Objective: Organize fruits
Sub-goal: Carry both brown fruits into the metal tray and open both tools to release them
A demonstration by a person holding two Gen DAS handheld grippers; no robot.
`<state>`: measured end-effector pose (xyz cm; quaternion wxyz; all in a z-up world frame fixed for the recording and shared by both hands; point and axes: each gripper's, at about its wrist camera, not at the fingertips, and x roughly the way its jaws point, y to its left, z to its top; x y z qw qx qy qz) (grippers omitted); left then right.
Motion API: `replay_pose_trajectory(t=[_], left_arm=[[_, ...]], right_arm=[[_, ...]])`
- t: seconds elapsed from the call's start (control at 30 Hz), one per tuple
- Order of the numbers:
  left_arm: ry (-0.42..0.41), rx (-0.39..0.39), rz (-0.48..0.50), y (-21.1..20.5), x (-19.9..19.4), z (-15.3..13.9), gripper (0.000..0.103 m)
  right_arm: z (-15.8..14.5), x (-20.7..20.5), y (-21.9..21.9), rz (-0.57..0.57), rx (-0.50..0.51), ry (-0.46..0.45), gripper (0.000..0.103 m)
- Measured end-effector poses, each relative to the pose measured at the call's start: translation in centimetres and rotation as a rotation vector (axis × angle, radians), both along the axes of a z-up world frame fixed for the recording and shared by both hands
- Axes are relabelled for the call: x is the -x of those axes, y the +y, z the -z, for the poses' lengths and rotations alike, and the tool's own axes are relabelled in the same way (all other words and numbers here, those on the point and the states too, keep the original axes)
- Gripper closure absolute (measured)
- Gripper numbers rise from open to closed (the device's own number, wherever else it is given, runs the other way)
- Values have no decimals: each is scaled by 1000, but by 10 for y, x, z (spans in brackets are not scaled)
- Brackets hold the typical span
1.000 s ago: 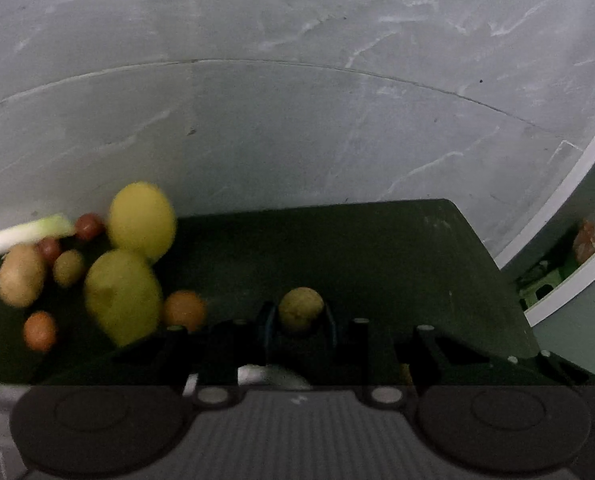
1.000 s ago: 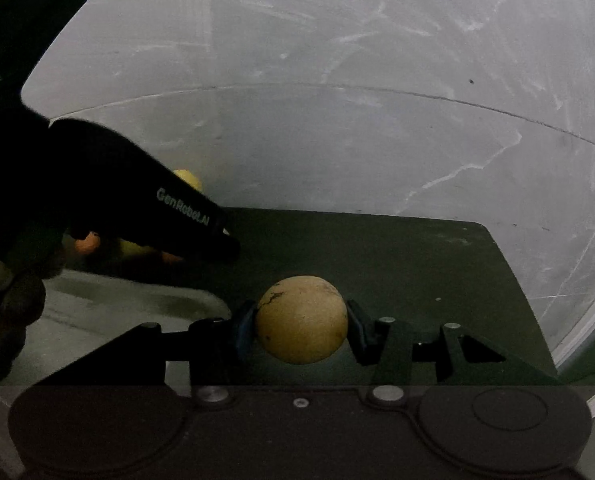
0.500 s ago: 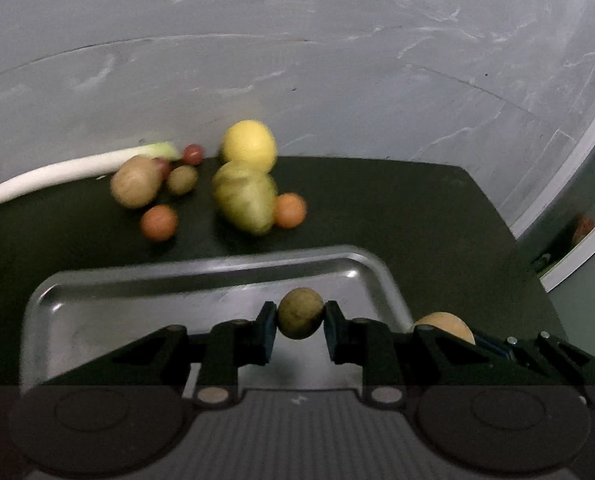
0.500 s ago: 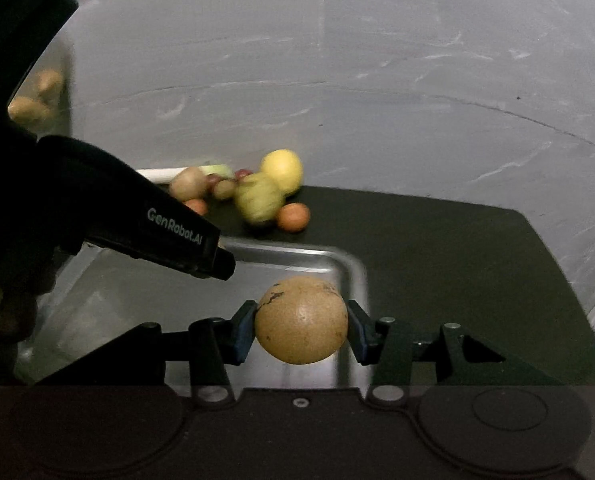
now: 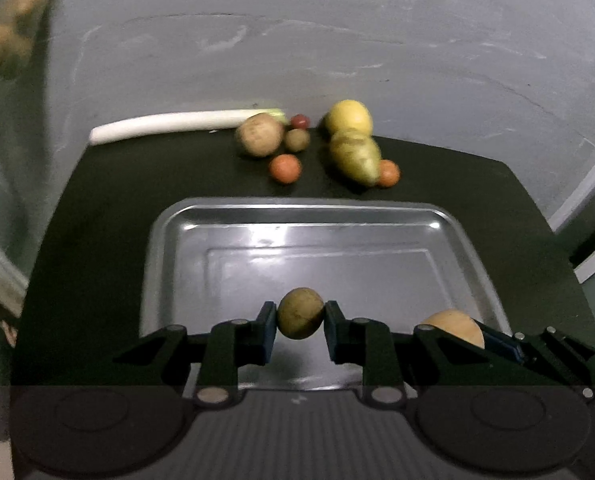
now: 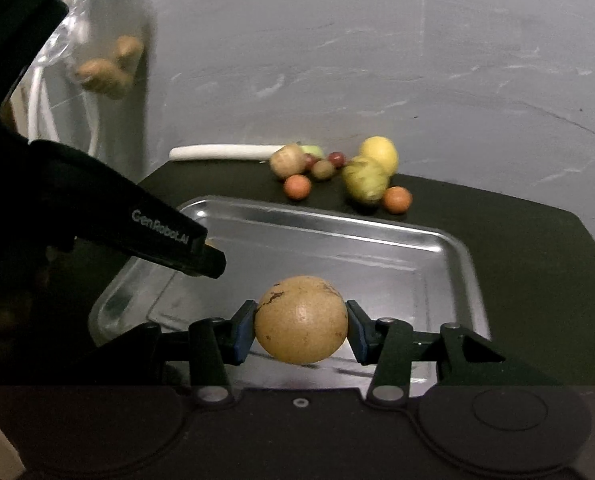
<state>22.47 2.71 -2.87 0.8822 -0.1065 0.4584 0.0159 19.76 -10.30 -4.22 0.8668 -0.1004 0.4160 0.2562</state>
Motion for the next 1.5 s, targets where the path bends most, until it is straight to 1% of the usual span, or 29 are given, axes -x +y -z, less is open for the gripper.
replay_pose_trajectory(t=[0.37,0.87,1.17,1.23,1.37,1.43,1.5], left_arm=[[50,-23,-52,22,18,7,75],[107,-23,-62,24,21,19,75],[114,-26,-66,24,22,21,75],[116,-28,-65,24,22,21,75],[125,-37,-58,22,21,21,68],[129,-42,-56,21,20,21,61],[133,-44,-56,20,21,20,49]], right_arm=[[11,7,24,-68,7,26,54],[22,2,28,-93,25,59,54],[26,2,29,-105,28,71,54],[24,2,27,-102,30,60,53],[21,1,27,-104,29,54,52],[20,3,25,-99,31,53,48],[17,4,21,-90,30,51,43]])
